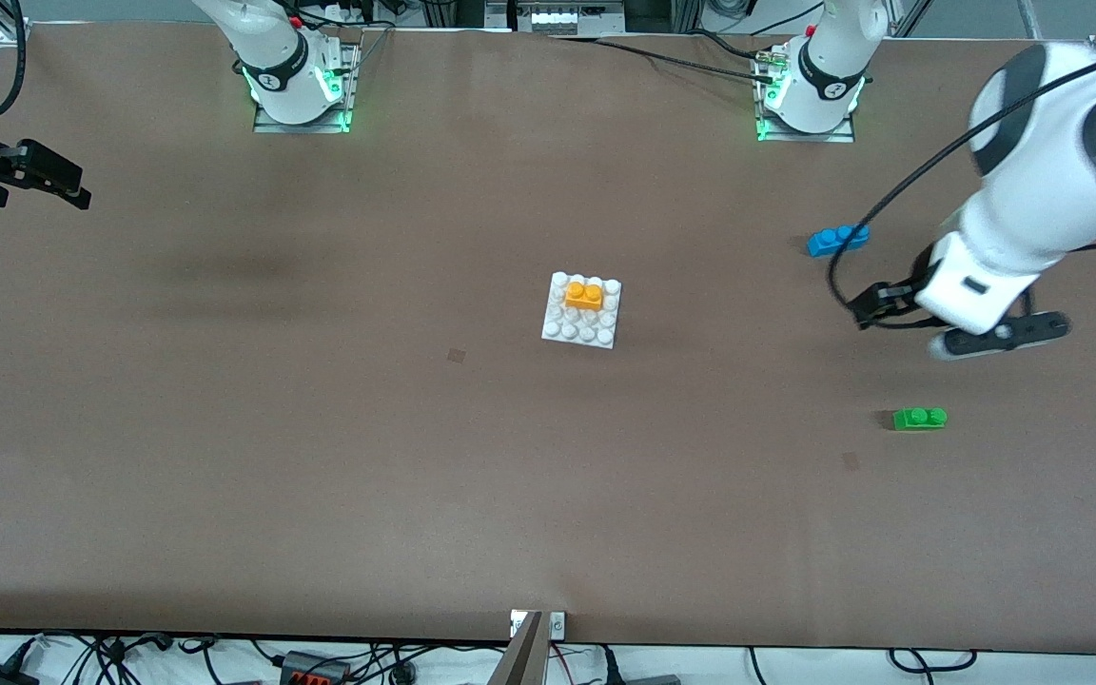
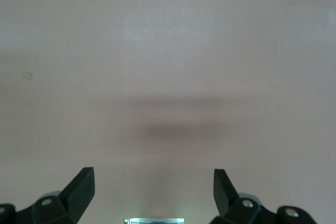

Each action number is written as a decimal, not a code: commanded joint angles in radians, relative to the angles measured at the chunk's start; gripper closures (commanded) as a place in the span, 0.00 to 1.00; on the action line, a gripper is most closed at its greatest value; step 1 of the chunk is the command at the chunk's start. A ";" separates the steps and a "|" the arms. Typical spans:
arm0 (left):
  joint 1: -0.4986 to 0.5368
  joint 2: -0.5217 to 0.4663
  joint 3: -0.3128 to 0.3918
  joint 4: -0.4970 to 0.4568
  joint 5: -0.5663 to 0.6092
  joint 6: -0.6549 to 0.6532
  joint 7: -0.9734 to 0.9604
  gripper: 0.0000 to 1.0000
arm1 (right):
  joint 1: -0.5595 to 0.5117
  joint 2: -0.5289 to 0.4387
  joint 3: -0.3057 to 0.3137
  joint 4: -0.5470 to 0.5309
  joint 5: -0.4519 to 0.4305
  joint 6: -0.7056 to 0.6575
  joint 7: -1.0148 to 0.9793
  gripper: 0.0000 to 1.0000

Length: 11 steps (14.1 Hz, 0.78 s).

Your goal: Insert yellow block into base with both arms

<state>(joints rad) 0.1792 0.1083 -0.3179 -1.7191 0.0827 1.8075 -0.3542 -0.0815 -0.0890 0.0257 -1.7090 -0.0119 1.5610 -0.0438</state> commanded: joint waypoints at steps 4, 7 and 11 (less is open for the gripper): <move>0.077 -0.079 0.057 0.080 -0.138 -0.181 0.179 0.00 | 0.008 0.031 0.019 0.060 -0.019 -0.004 0.015 0.00; 0.075 -0.050 0.051 0.117 -0.143 -0.198 0.224 0.00 | 0.005 0.086 0.019 0.098 -0.005 0.008 0.018 0.00; -0.086 -0.067 0.126 0.144 -0.120 -0.278 0.167 0.00 | -0.004 0.094 0.014 0.095 0.050 0.042 0.018 0.00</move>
<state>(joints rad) 0.2053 0.0357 -0.2578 -1.6163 -0.0431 1.5884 -0.1604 -0.0771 -0.0048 0.0387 -1.6372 0.0106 1.5987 -0.0386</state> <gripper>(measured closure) 0.000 0.000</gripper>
